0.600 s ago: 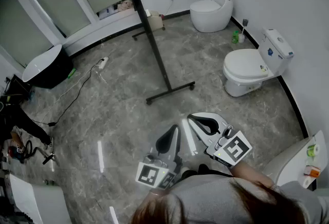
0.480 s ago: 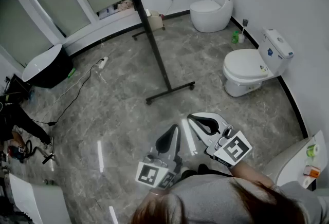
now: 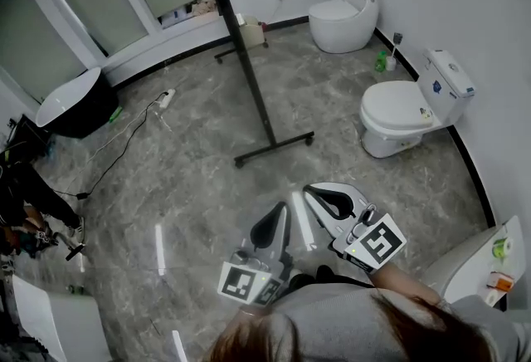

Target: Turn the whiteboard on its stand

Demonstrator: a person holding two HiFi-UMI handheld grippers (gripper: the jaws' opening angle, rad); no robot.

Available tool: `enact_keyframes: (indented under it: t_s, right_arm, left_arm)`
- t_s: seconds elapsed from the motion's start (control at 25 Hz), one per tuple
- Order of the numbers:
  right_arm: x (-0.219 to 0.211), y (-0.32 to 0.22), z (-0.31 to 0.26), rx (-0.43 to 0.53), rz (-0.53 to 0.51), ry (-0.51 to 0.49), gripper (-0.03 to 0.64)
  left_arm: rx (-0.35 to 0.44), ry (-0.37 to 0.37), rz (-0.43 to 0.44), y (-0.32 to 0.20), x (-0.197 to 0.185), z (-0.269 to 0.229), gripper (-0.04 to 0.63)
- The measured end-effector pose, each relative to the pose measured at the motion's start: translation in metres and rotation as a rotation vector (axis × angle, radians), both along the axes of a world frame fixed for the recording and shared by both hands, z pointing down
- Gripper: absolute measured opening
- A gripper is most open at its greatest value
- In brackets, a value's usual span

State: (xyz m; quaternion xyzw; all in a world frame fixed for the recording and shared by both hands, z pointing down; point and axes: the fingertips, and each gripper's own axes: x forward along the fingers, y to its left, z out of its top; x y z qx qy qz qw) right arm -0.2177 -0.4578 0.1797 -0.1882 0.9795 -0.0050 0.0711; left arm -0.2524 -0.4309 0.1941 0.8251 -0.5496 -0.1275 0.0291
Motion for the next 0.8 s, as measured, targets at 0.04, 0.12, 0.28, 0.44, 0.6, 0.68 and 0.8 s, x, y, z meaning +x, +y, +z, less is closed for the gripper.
enact_keyframes:
  t_s: [0.04, 0.12, 0.28, 0.44, 0.6, 0.68, 0.8]
  right_arm:
    - [0.001, -0.002, -0.001, -0.002, 0.002, -0.005, 0.005]
    - [0.003, -0.004, -0.002, 0.0, 0.004, -0.011, 0.005]
    - [0.012, -0.006, -0.006, 0.001, -0.001, -0.03, 0.005]
    - [0.021, -0.012, -0.005, 0.007, -0.01, -0.033, 0.005]
    - [0.032, -0.016, -0.001, -0.002, -0.018, -0.031, 0.005]
    - [0.035, -0.018, 0.002, 0.002, -0.03, -0.023, 0.005]
    - [0.035, -0.02, 0.004, 0.014, -0.05, -0.018, 0.005]
  left_arm:
    - [-0.001, 0.002, -0.002, -0.001, 0.0, 0.001, 0.002]
    - [-0.001, 0.007, -0.008, -0.002, 0.0, 0.001, 0.002]
    - [0.004, -0.001, -0.01, -0.006, 0.009, -0.002, 0.002]
    - [0.019, -0.013, -0.013, -0.012, 0.019, -0.005, 0.002]
    - [0.003, -0.006, -0.042, -0.015, 0.029, -0.001, 0.002]
    - [-0.002, -0.011, -0.055, -0.016, 0.031, 0.002, 0.002]
    - [-0.006, -0.003, -0.073, -0.02, 0.029, 0.005, 0.002]
